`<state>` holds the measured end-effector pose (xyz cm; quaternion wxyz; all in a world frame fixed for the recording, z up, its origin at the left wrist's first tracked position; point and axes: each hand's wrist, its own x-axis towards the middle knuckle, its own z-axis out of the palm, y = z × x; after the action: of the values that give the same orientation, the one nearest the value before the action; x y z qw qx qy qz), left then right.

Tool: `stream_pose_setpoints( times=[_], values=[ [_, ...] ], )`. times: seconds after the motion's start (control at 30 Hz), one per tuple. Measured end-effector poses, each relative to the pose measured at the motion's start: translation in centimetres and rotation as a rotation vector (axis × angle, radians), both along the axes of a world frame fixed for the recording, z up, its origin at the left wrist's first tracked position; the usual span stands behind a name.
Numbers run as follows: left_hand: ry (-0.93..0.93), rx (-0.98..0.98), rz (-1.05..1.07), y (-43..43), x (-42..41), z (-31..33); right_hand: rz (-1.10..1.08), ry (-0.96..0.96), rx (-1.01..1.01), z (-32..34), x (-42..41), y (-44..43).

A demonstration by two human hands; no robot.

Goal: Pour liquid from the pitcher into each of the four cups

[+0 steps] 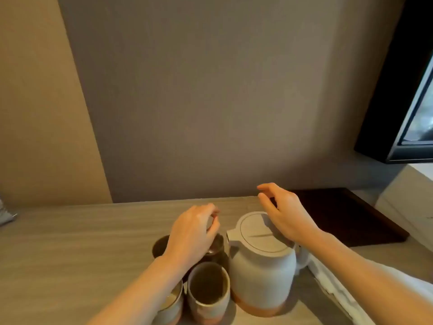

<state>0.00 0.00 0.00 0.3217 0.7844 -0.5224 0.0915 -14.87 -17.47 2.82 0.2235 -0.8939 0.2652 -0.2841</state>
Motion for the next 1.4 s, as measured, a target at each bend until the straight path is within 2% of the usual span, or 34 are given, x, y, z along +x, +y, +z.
stream_pose_setpoints(
  times=[0.2, 0.3, 0.47, 0.63, 1.0, 1.17, 1.4],
  values=[
    [-0.004, -0.055, -0.151, -0.7, -5.4, 0.1, -0.135, -0.082, 0.092, -2.3, -3.7, -0.7],
    [-0.092, -0.052, -0.193, -1.5, -7.6, -0.6, -0.221, -0.064, 0.068, -3.6, -5.1, -1.5],
    [-0.274, -0.007, -0.135, -2.5, -9.9, -2.3, -0.243, -0.172, 0.381, -5.2, -6.1, -2.1],
    [-0.355, 0.035, -0.117, -2.4, -9.8, -3.3, -0.217, -0.254, 0.623, -6.4, -6.2, -2.0],
    [-0.257, -0.059, -0.212, -1.5, -9.0, -4.6, -0.116, -0.516, 0.853, -7.6, -6.4, -1.0],
    [-0.206, -0.143, -0.185, -1.4, -9.8, -5.2, -0.070, -0.549, 0.840, -7.5, -6.4, -0.6],
    [-0.191, -0.152, -0.183, -1.0, -9.7, -5.4, -0.238, -0.703, 0.954, -7.9, -5.6, 0.2]
  ],
)
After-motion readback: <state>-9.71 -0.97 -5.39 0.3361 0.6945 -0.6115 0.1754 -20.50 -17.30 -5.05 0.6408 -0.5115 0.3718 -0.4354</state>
